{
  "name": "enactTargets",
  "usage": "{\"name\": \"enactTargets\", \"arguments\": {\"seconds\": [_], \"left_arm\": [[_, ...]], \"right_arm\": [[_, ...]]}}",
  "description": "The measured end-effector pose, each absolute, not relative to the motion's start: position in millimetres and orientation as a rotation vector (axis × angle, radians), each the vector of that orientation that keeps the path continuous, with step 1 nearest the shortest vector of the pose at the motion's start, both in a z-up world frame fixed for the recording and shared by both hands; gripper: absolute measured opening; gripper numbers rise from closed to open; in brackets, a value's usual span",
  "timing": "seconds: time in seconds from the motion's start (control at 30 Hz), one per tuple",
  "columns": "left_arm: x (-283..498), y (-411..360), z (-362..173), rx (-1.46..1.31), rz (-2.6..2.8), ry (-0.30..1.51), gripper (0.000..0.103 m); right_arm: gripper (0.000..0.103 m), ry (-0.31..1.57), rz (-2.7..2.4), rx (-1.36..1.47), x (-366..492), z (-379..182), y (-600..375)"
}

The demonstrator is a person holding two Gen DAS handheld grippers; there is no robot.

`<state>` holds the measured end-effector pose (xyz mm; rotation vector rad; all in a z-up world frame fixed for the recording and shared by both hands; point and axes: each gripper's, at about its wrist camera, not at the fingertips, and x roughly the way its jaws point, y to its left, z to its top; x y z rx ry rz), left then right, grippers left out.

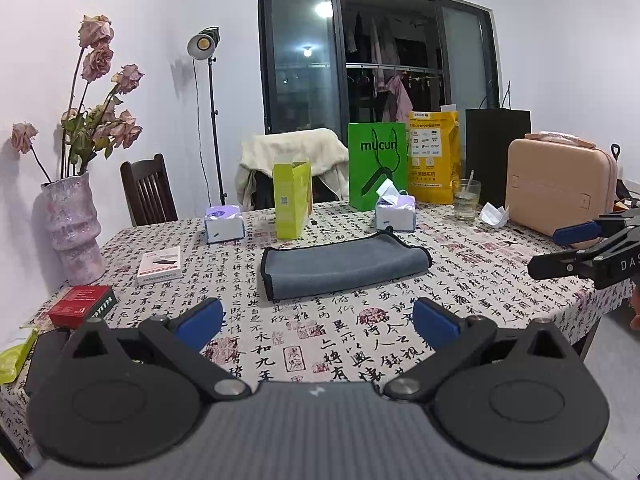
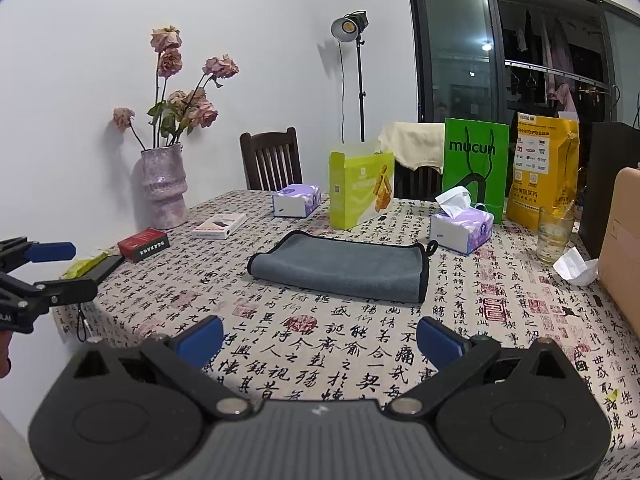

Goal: Fold towel

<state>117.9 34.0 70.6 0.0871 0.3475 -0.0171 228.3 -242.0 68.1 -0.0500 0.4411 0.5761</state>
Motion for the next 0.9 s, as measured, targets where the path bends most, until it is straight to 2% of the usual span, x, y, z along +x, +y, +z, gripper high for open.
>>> {"name": "enactTargets", "arguments": {"seconds": [0.9], "left_arm": [[67, 15, 55, 0.086, -0.023, 0.316, 0.103]], "right_arm": [[0.103, 0.415, 0.589, -0.041, 172, 51, -237]]}}
